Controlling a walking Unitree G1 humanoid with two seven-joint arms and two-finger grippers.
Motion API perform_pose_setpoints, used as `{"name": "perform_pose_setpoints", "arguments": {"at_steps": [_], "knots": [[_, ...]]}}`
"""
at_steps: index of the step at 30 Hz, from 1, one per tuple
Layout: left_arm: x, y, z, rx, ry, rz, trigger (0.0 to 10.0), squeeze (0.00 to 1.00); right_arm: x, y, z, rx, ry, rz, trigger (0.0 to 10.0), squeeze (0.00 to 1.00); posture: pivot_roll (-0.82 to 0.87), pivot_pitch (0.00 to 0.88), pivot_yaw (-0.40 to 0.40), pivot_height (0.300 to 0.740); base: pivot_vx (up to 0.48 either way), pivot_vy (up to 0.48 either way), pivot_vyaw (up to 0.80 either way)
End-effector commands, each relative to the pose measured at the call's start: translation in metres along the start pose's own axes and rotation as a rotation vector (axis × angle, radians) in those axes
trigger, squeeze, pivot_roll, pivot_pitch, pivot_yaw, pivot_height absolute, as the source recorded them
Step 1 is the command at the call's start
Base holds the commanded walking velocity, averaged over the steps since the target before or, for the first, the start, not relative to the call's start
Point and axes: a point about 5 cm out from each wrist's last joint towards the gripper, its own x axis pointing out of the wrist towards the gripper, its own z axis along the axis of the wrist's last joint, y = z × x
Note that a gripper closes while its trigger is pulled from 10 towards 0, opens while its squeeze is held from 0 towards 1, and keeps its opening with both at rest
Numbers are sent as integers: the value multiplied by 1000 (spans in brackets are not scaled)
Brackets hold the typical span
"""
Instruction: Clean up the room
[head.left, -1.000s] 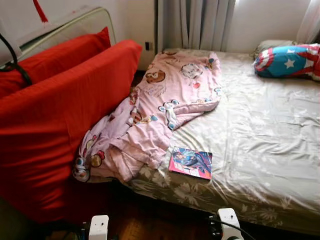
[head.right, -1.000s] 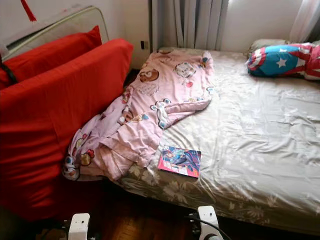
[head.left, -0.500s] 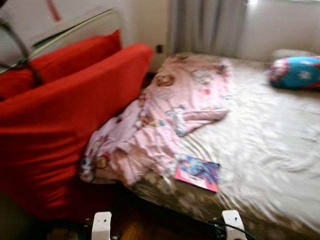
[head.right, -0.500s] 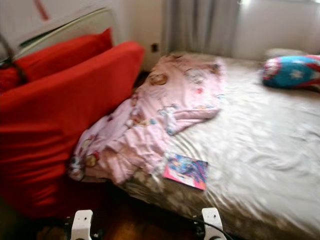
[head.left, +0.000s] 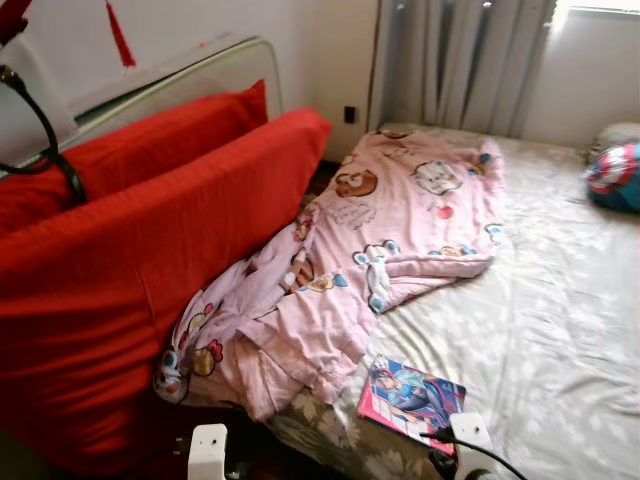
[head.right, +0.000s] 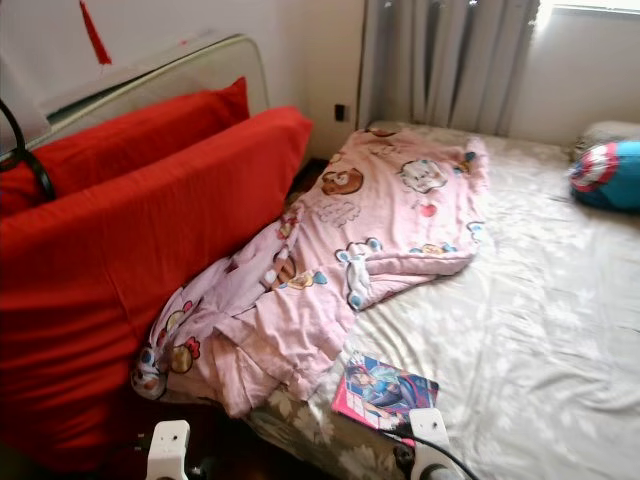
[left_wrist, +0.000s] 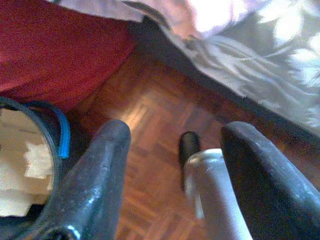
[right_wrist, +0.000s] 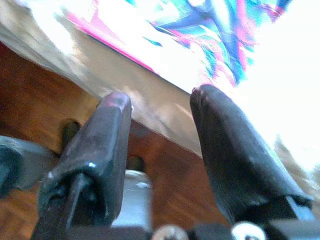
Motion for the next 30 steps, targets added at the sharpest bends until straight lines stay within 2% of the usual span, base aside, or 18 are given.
{"name": "perform_pose_setpoints", "arguments": {"at_steps": [1,5,11,17,18,19,21,22,23,25,26,28,30], "knots": [[1,-3,2,-13,-5,-7,10000,0,-3,-8,-7,-12,13,-16,10000,0,-91,0,14,740,0,0,800],[1,-4,3,-15,-19,-12,10000,0,-3,-8,-6,1,7,-16,10000,0,-97,0,17,740,0,0,800],[0,-4,6,-38,-60,-14,10000,0,-3,-8,-4,62,-38,-25,10000,0,-98,0,25,740,0,0,0],[-2,-2,12,-84,-160,-11,10000,0,-5,-8,3,163,-159,-62,10000,0,-96,0,37,740,0,0,0],[2,3,44,-86,-257,-15,10000,0,-5,-9,4,175,-179,-68,10000,0,-95,0,39,740,0,0,0],[3,4,63,-80,-324,-16,10000,0,-5,-9,5,179,-188,-75,10000,0,-93,0,40,740,0,0,0],[1,5,89,-84,-432,-17,10000,0,-6,-9,5,207,-211,-81,10000,0,-90,0,44,740,0,0,0],[0,5,93,-92,-459,-17,10000,0,-6,-9,6,226,-220,-79,10000,0,-91,0,45,740,0,0,0],[-2,5,101,-97,-499,-18,10000,0,-5,-12,28,229,-311,-73,10000,0,-93,0,47,740,0,0,0],[-4,5,107,-91,-541,-23,10000,0,-7,-18,70,163,-464,-79,10000,0,-97,0,54,740,0,0,0],[-5,5,110,-85,-558,-26,10000,0,-9,-21,81,151,-510,-88,10000,0,-97,0,54,740,0,0,0],[-7,6,115,-71,-591,-35,10000,0,-11,-23,89,168,-551,-89,10000,0,-111,0,70,740,0,0,0],[-7,7,118,-56,-604,-37,10000,0,-12,-22,92,144,-573,-81,10000,0,-111,0,75,740,0,0,0]]}}
